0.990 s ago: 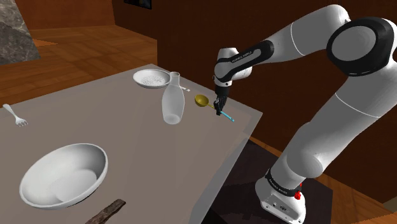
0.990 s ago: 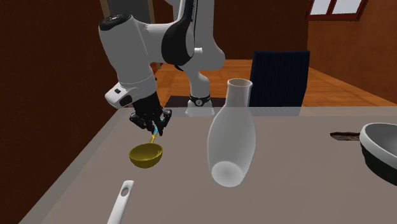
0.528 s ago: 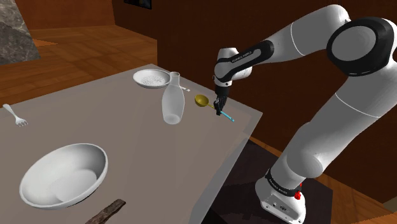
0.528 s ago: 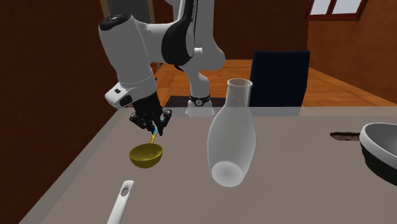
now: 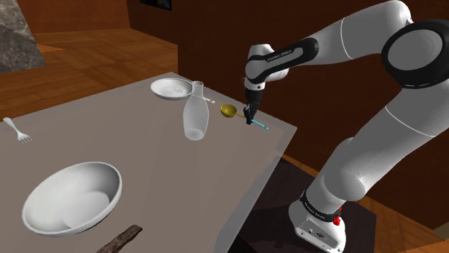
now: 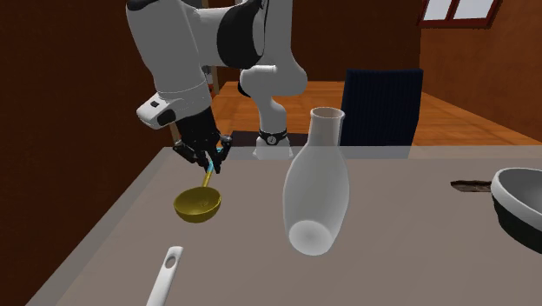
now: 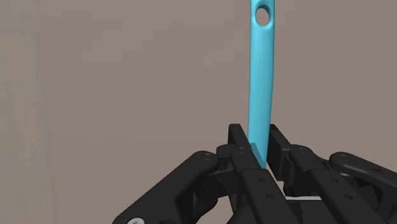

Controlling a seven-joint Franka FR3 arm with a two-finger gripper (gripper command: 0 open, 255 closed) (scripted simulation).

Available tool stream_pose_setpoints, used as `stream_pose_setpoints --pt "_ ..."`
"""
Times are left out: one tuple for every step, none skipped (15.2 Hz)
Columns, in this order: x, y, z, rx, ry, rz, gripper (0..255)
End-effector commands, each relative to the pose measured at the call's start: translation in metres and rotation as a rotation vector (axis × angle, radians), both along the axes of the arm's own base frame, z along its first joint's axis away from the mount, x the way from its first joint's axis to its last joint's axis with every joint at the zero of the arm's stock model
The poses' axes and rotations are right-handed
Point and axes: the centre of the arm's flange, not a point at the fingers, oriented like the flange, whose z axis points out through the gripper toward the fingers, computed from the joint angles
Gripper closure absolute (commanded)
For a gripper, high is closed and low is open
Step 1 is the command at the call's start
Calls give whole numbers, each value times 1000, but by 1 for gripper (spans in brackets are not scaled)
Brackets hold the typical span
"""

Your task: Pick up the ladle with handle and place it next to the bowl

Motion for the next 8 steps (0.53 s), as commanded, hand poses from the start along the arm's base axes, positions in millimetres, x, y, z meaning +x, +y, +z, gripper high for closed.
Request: stream_pose_setpoints --pt "1 0 10 0 0 0 255" --pt "1 0 15 0 0 0 255" --pt "1 0 21 0 0 0 255" --pt "1 0 26 0 0 0 255" --pt "1 0 31 0 0 0 255" --pt "1 0 36 0 0 0 255" --pt "1 0 42 0 0 0 255" --pt "1 0 47 0 0 0 255"
